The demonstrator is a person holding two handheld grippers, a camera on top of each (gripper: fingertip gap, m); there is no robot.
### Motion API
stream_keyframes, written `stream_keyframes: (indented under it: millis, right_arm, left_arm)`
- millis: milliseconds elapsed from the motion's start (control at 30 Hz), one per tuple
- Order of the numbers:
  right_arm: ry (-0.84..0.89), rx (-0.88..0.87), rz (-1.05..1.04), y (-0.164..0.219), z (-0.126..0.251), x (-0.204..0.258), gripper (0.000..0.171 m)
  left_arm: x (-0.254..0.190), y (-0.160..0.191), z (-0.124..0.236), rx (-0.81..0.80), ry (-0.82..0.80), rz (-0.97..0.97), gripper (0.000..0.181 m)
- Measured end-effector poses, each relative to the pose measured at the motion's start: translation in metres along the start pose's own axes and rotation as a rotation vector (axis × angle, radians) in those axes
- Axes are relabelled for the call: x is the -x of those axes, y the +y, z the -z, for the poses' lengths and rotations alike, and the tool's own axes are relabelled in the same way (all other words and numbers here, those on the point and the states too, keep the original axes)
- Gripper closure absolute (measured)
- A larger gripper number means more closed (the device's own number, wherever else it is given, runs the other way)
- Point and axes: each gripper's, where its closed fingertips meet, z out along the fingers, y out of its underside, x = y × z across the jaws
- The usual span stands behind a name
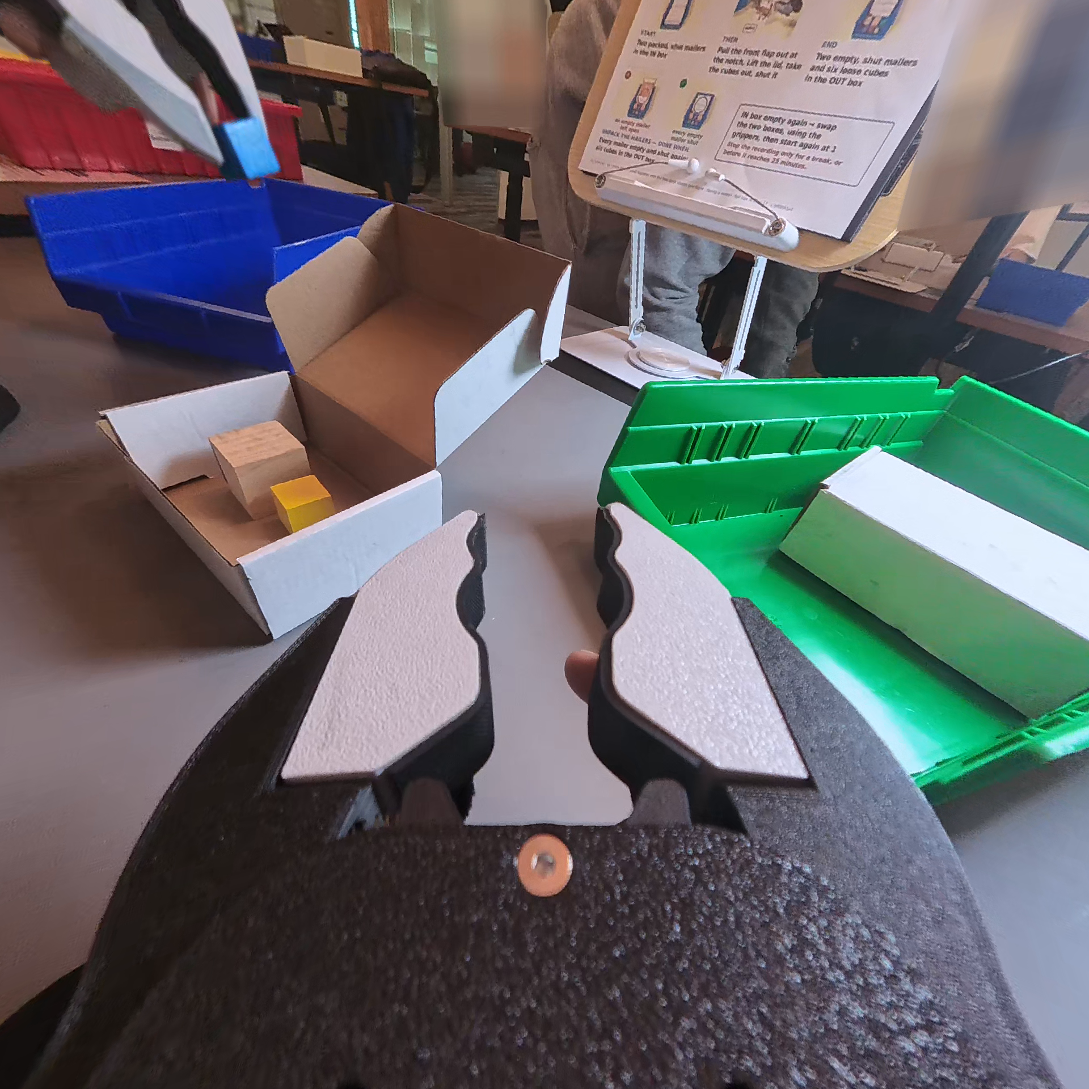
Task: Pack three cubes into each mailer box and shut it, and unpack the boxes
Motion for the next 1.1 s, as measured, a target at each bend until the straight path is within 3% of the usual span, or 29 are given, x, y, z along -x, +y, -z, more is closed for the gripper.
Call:
stream_keyframes:
  millis: [33,167,333,433,767,933,1100]
  right_arm:
    - [0.002,0.0,0.003,0.0,0.0,0.0,0.137]
    - [0.011,0.01,0.01,0.003,0.001,-0.003,0.137]
    - [0.016,0.01,0.01,0.003,0.003,-0.005,0.137]
    - [0.018,0.006,0.01,0.002,0.004,-0.006,0.138]
    - [0.018,0.006,0.018,0.002,0.005,-0.006,0.138]
    - [0.022,0.004,0.013,0.002,0.006,-0.007,0.138]
    - [-0.027,0.013,-0.036,0.004,-0.002,0.001,0.137]
  left_arm:
    - [-0.019,-0.009,-0.012,0.007,0.038,-0.027,0.159]
    - [-0.08,-0.026,-0.066,0.055,0.189,-0.142,0.159]
    - [-0.113,-0.031,-0.113,0.08,0.285,-0.237,0.159]
    - [-0.119,-0.021,-0.127,0.144,0.332,-0.26,0.159]
    - [-0.105,-0.008,-0.155,0.202,0.263,-0.267,0.152]
    - [-0.096,-0.021,-0.126,0.068,0.227,-0.208,0.141]
    - [-0.037,-0.036,-0.042,-0.324,0.056,0.078,0.135]
